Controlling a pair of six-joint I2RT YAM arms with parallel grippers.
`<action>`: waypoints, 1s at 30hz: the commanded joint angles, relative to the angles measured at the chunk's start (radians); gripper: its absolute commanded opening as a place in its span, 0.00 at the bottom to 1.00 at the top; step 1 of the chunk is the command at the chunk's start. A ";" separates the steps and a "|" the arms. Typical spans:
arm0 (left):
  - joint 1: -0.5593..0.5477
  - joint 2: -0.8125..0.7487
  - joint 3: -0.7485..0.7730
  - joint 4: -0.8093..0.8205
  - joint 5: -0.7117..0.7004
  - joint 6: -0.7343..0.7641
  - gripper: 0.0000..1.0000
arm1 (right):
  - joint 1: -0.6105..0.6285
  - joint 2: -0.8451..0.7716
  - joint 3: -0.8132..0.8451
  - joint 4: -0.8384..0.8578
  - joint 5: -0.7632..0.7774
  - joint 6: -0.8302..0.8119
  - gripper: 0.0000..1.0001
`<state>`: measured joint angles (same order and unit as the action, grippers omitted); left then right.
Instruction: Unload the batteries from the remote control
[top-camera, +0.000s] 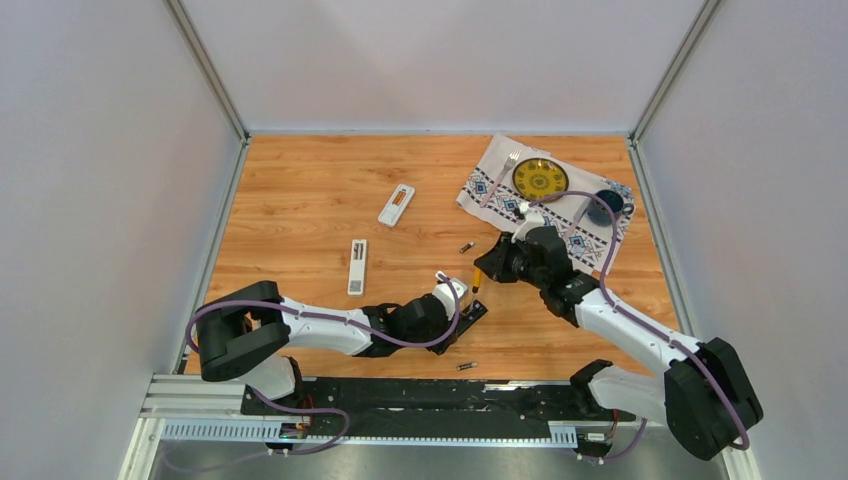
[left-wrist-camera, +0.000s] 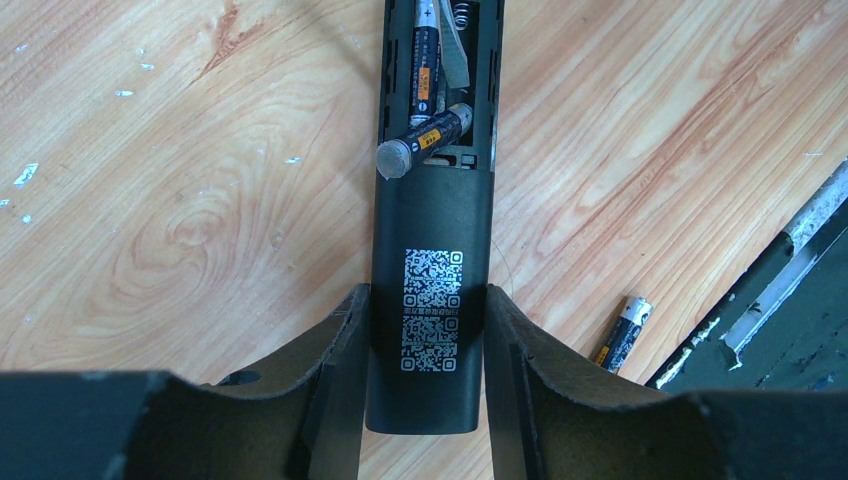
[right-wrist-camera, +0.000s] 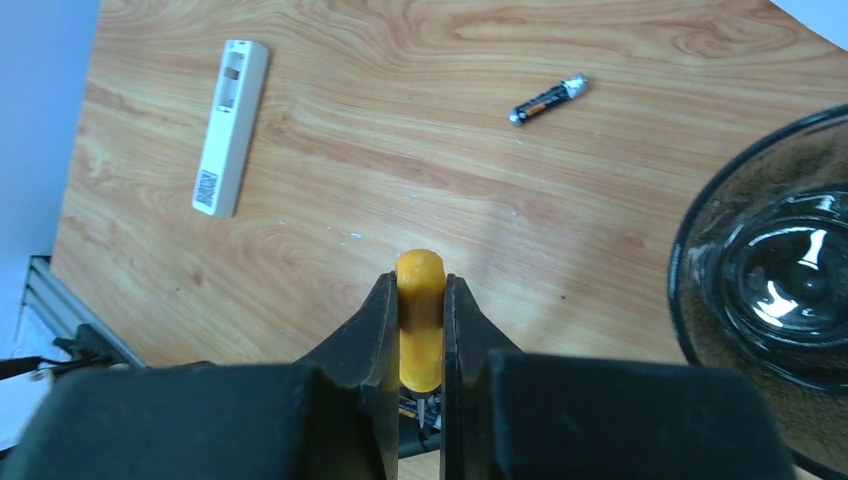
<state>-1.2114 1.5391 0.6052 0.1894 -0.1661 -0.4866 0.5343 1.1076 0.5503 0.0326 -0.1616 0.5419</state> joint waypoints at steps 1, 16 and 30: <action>0.000 0.070 -0.058 -0.196 0.037 -0.029 0.00 | -0.003 0.035 0.005 -0.002 0.080 -0.030 0.00; 0.000 0.073 -0.055 -0.199 0.037 -0.029 0.00 | -0.003 0.159 0.022 0.010 0.044 -0.040 0.00; -0.002 0.081 -0.053 -0.197 0.040 -0.026 0.00 | -0.002 0.146 0.033 0.052 -0.098 0.032 0.00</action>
<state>-1.2114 1.5421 0.6052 0.1951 -0.1661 -0.4892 0.5289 1.2606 0.5541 0.0429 -0.1955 0.5358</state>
